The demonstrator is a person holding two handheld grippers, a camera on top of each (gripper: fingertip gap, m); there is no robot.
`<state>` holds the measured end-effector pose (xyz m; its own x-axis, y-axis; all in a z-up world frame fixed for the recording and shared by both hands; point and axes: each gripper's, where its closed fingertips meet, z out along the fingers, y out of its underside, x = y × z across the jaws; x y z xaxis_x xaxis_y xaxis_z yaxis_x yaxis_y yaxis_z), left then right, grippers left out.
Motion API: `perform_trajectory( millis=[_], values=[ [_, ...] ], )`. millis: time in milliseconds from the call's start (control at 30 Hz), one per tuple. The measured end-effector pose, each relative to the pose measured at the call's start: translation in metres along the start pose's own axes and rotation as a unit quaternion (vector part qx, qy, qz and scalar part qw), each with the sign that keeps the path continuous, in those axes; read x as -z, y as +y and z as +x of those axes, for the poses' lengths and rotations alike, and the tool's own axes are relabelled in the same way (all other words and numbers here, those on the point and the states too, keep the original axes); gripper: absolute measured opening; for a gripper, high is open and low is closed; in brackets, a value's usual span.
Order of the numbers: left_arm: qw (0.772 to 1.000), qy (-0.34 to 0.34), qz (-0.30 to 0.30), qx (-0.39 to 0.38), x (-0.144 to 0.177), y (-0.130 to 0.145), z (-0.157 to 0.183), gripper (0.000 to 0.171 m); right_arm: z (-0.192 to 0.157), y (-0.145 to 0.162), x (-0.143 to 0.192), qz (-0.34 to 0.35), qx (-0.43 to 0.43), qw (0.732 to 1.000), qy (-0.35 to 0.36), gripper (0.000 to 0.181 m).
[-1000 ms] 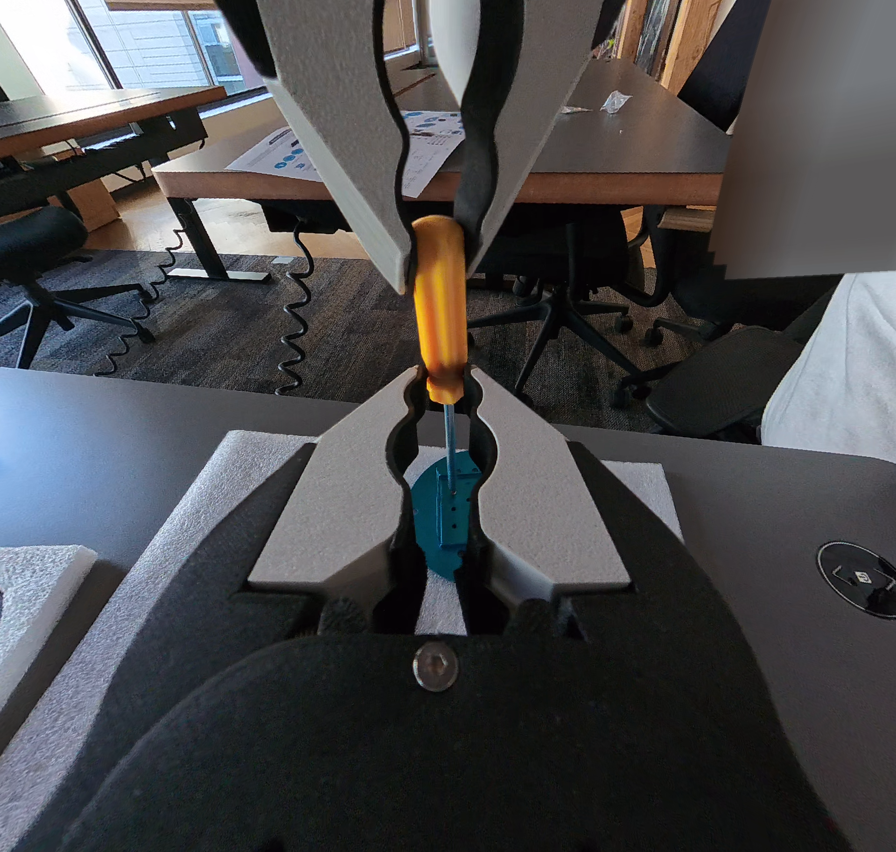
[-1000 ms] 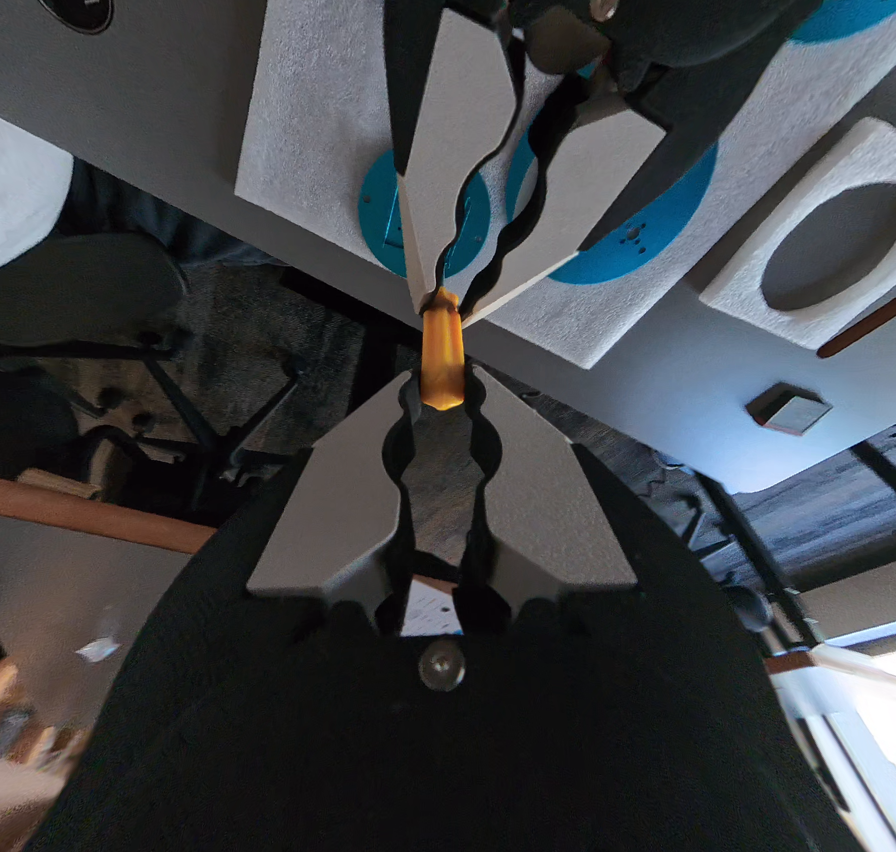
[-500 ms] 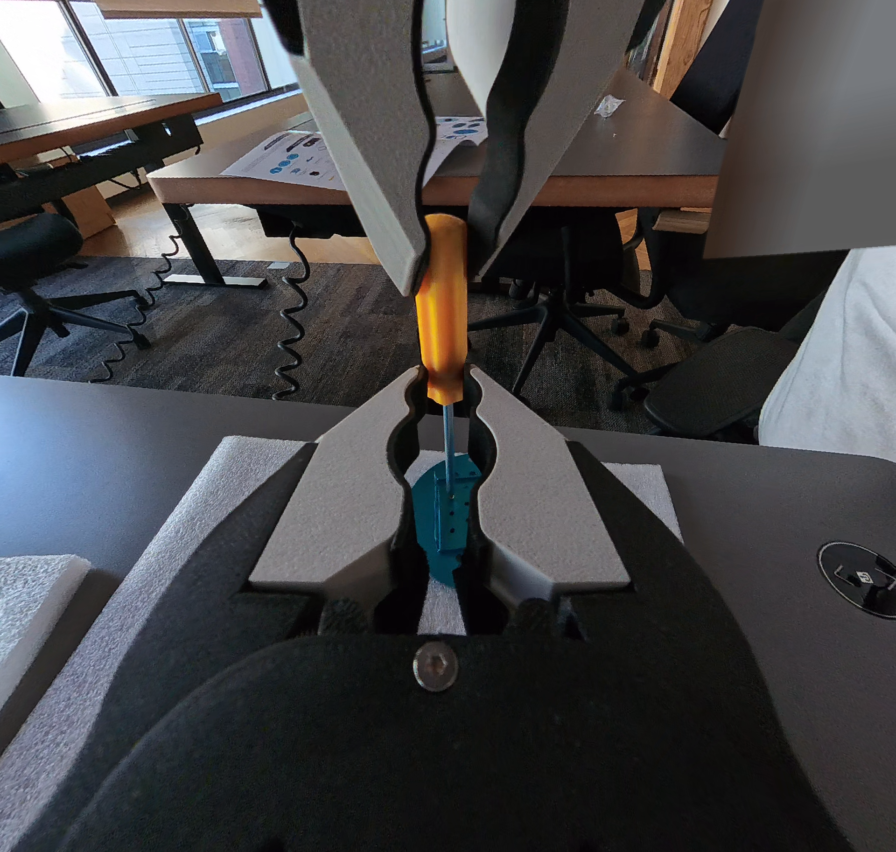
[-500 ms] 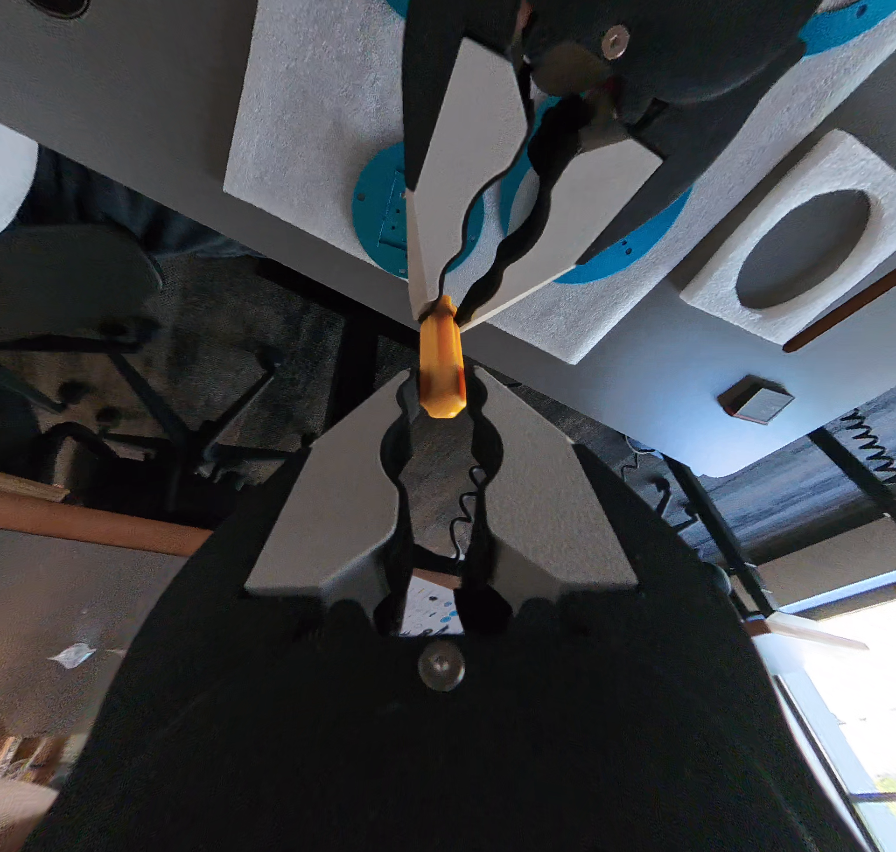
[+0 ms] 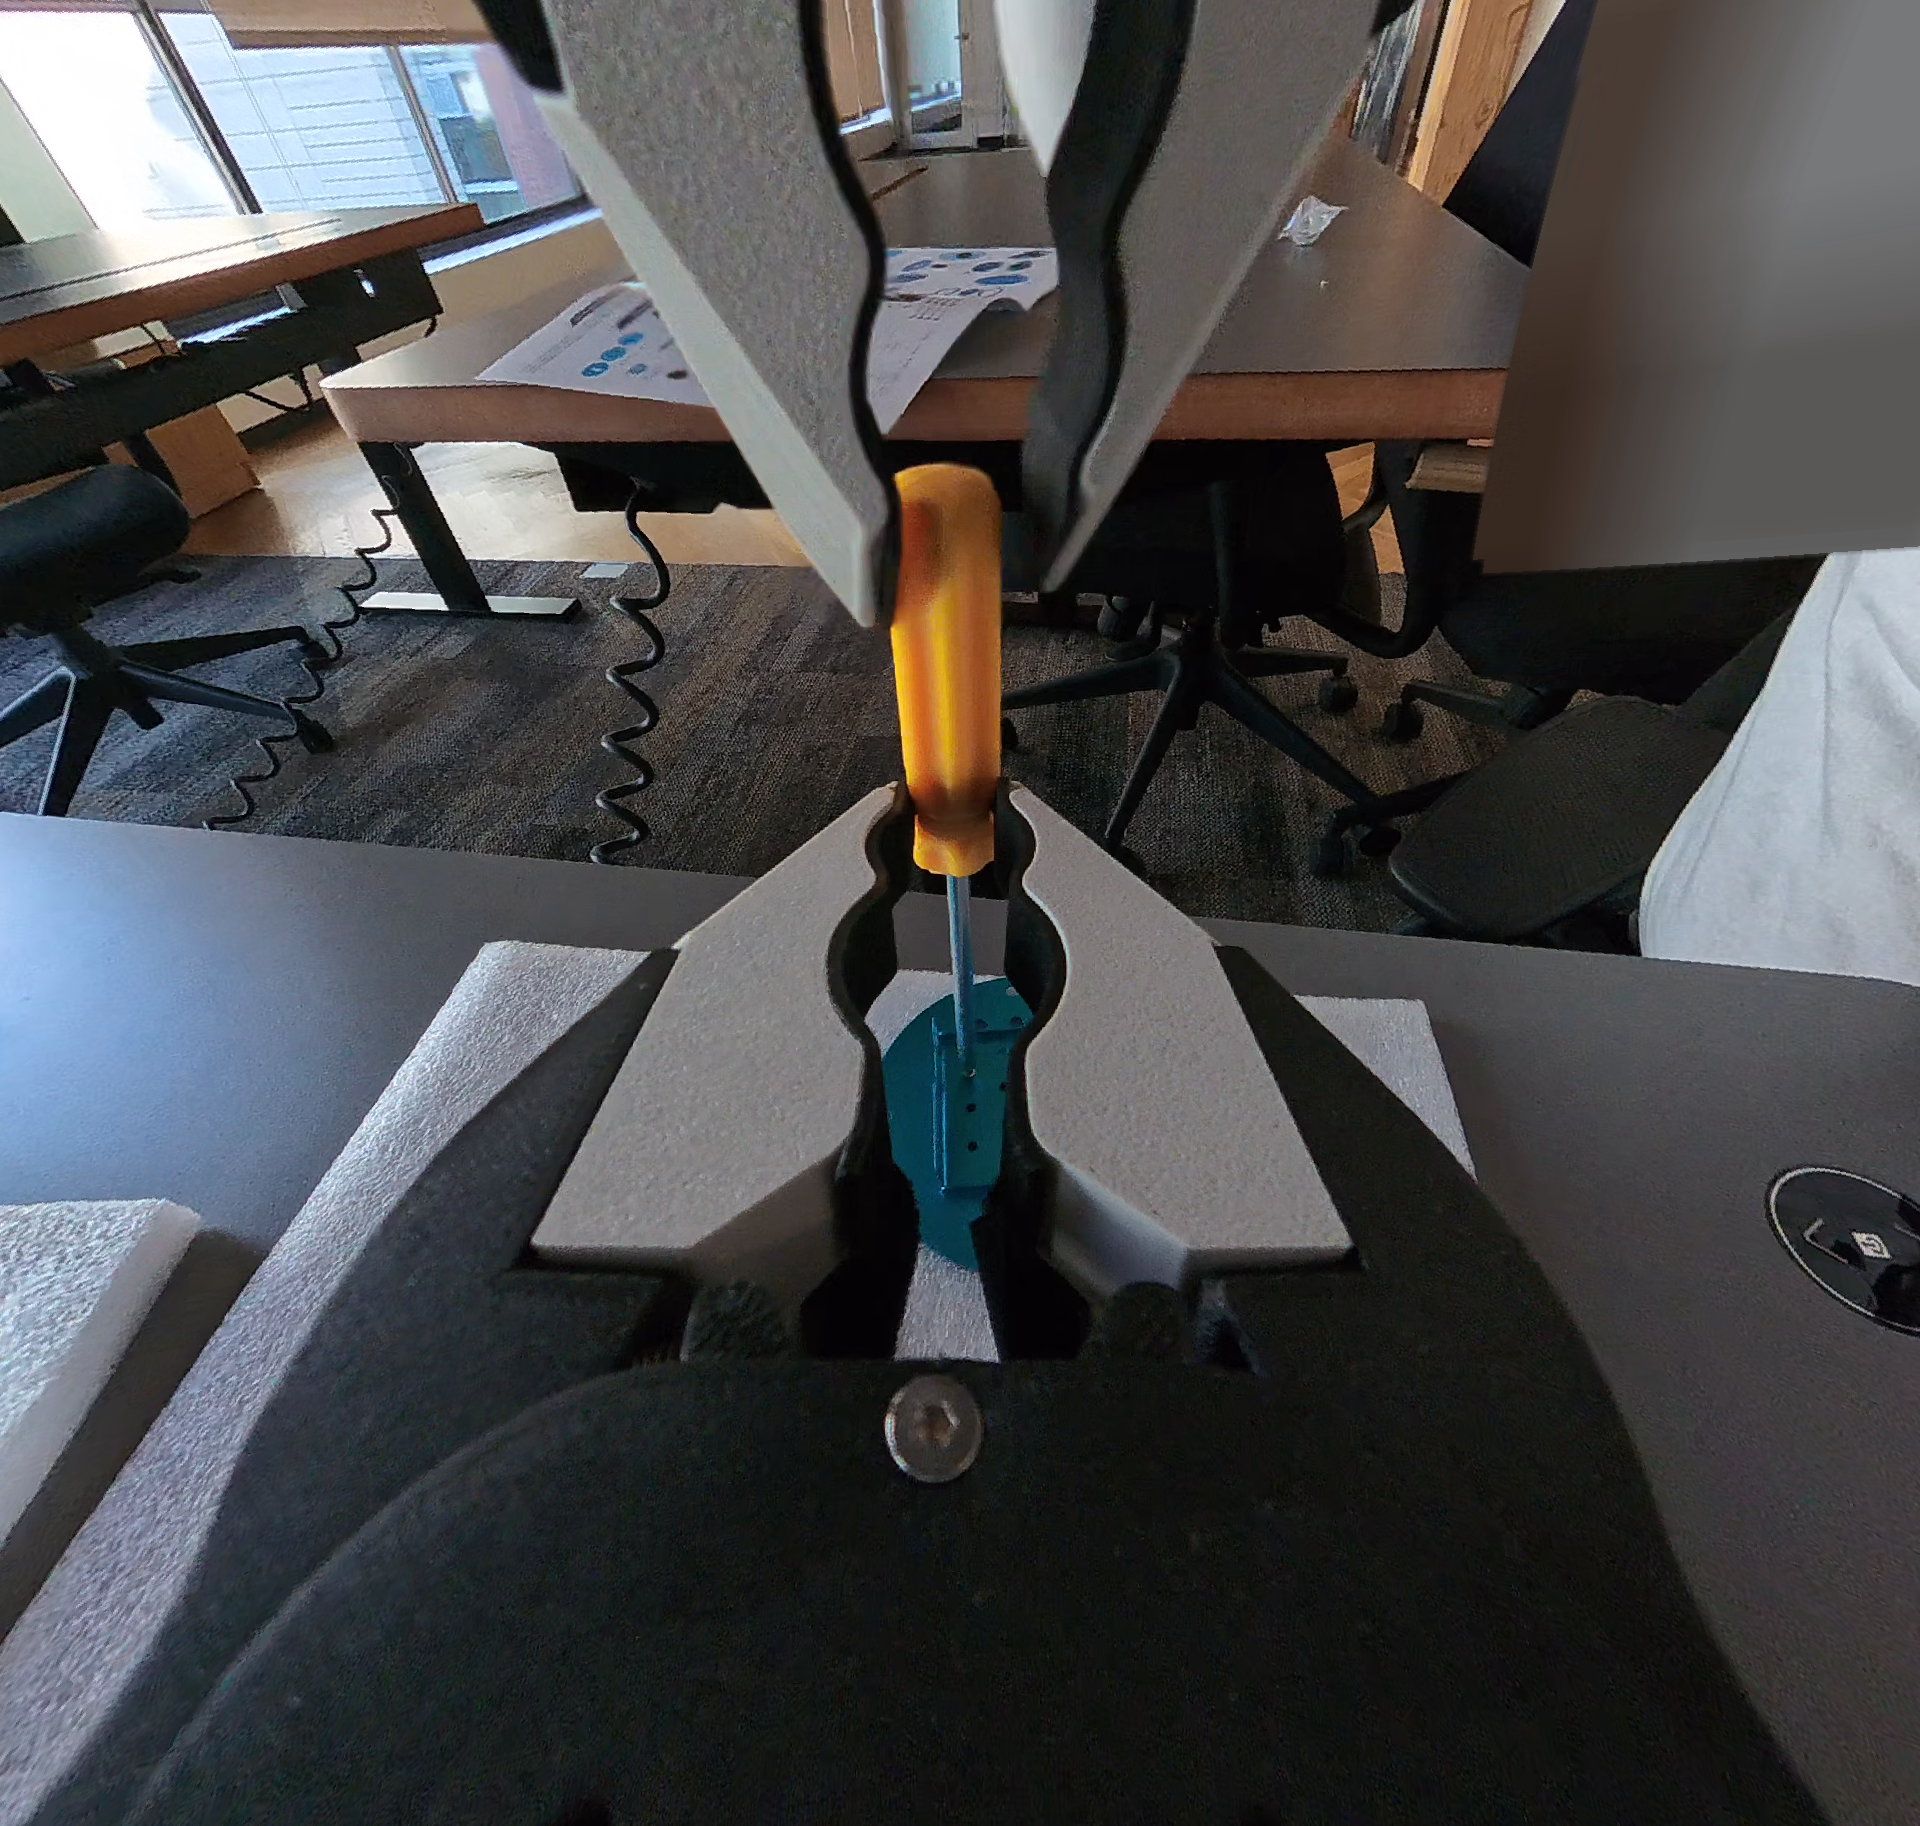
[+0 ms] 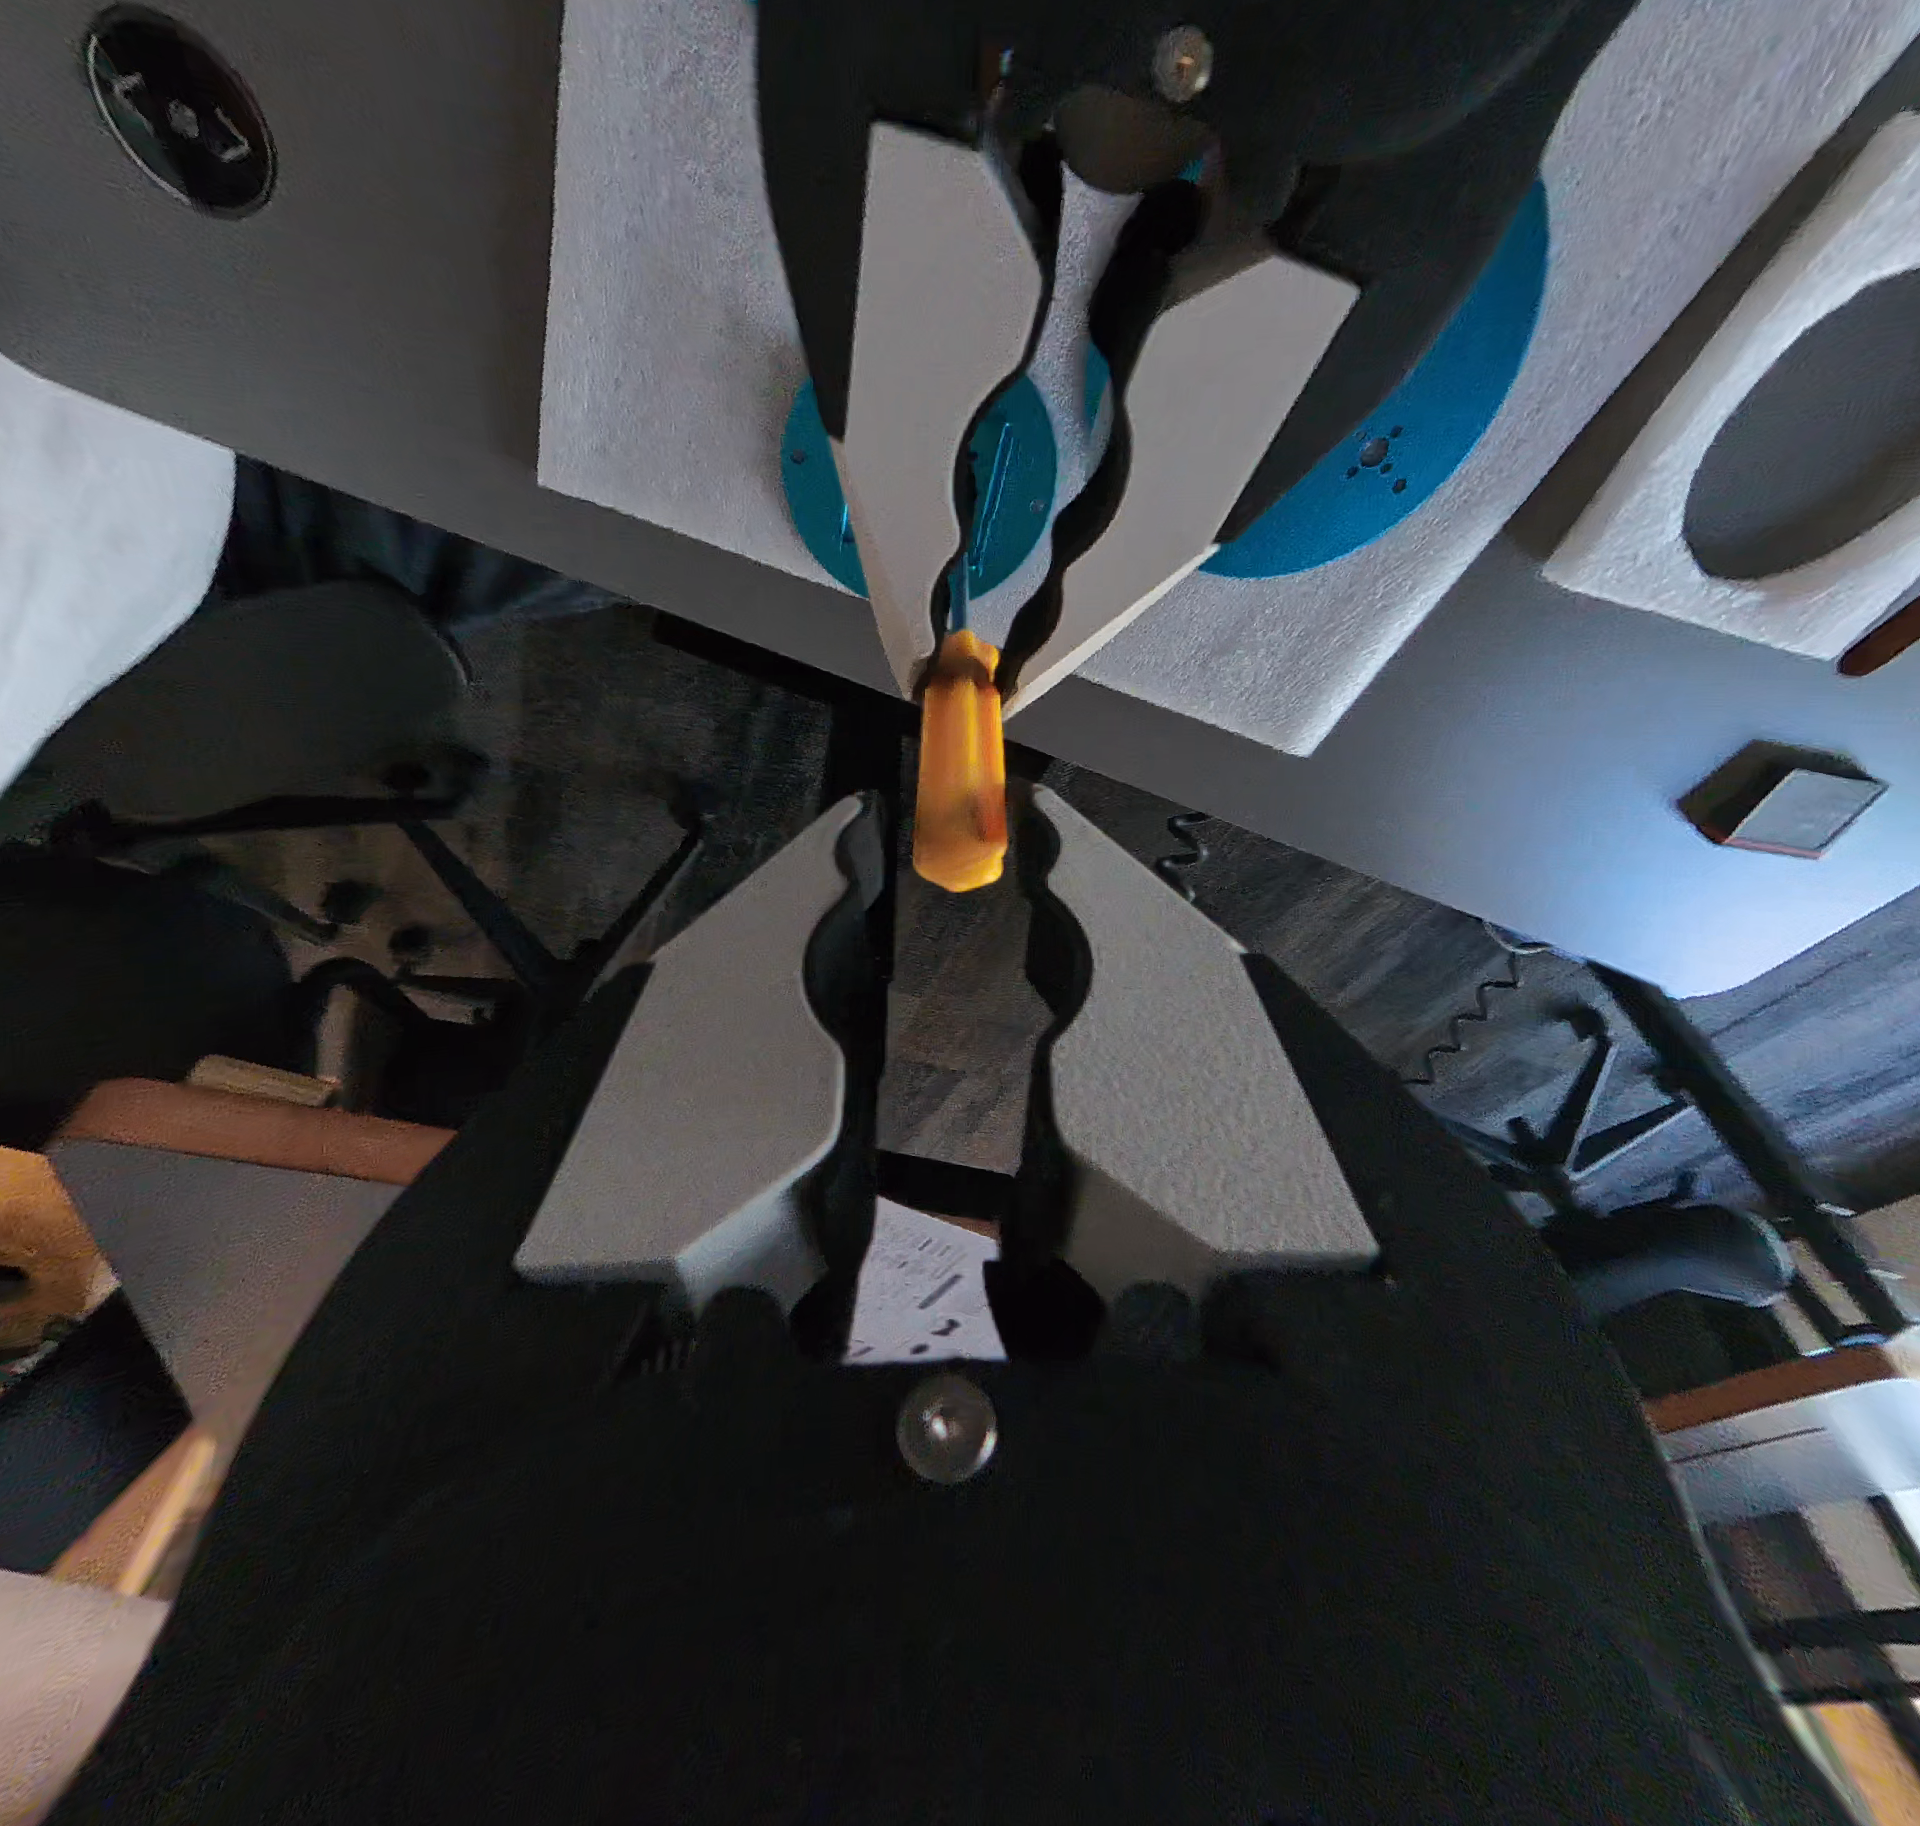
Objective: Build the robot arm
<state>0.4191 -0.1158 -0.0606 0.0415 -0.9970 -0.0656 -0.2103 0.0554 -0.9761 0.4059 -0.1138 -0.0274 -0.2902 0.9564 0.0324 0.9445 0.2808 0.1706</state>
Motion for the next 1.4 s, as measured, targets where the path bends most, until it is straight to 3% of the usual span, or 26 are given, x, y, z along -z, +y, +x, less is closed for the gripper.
perform_trajectory(
  millis=[100, 333, 400, 567, 633, 767, 833, 900, 1000, 1100, 1167, 1300, 1400],
  values=[
    [1.000, 0.002, 0.000, 0.000, -0.0011, -0.0001, 0.0009, 0.013, 0.0003, 0.0021, -0.0008, -0.016, 0.016, 1.000, 0.014, 0.016],
    [1.000, 0.003, -0.005, 0.000, -0.0022, 0.0002, 0.0018, 0.014, -0.0016, 0.0026, -0.0010, -0.042, -0.208, 0.976, -0.052, 0.016],
    [1.000, 0.002, -0.002, 0.003, -0.0001, 0.0004, 0.0007, 0.014, 0.0009, -0.0009, -0.0002, -0.031, -0.183, 0.981, -0.051, 0.016],
    [1.000, 0.002, -0.002, 0.001, 0.0002, 0.0005, 0.0006, 0.013, 0.0004, 0.0004, 0.0002, -0.020, -0.020, 1.000, -0.004, 0.019],
    [1.000, 0.003, -0.001, 0.002, 0.0000, 0.0006, 0.0009, 0.014, 0.0000, 0.0006, -0.0005, -0.023, -0.002, 1.000, 0.009, 0.018],
    [1.000, 0.006, -0.001, 0.003, -0.0005, 0.0001, 0.0023, 0.015, -0.0019, 0.0009, -0.0005, -0.039, -0.111, 0.993, -0.032, 0.018],
    [1.000, 0.004, -0.004, 0.001, -0.0014, 0.0001, 0.0022, 0.015, -0.0021, -0.0020, -0.0002, -0.033, -0.207, 0.975, -0.070, 0.018],
    [1.000, 0.001, -0.003, 0.004, -0.0018, 0.0000, 0.0010, 0.015, -0.0011, -0.0012, -0.0002, -0.033, -0.242, 0.966, -0.089, 0.018],
    [1.000, 0.004, -0.002, 0.004, -0.0006, 0.0001, 0.0013, 0.014, -0.0005, -0.0049, -0.0001, -0.022, -0.159, 0.985, -0.071, 0.018],
    [1.000, 0.005, -0.002, 0.002, -0.0004, 0.0001, 0.0017, 0.014, 0.0049, -0.0016, -0.0015, -0.033, -0.036, 0.999, 0.001, 0.028],
    [1.000, 0.006, -0.001, 0.003, -0.0009, 0.0000, 0.0020, 0.014, -0.0006, 0.0004, -0.0033, -0.046, 0.014, 0.999, 0.010, 0.017],
    [1.000, 0.007, -0.003, -0.001, -0.0013, 0.0000, 0.0034, 0.015, -0.0035, 0.0021, -0.0034, -0.074, -0.049, 0.996, -0.010, 0.018],
    [1.000, 0.009, -0.004, 0.002, 0.0001, 0.0004, 0.0035, 0.016, -0.0049, -0.0044, -0.0026, -0.059, -0.180, 0.980, -0.062, 0.018]
  ],
)
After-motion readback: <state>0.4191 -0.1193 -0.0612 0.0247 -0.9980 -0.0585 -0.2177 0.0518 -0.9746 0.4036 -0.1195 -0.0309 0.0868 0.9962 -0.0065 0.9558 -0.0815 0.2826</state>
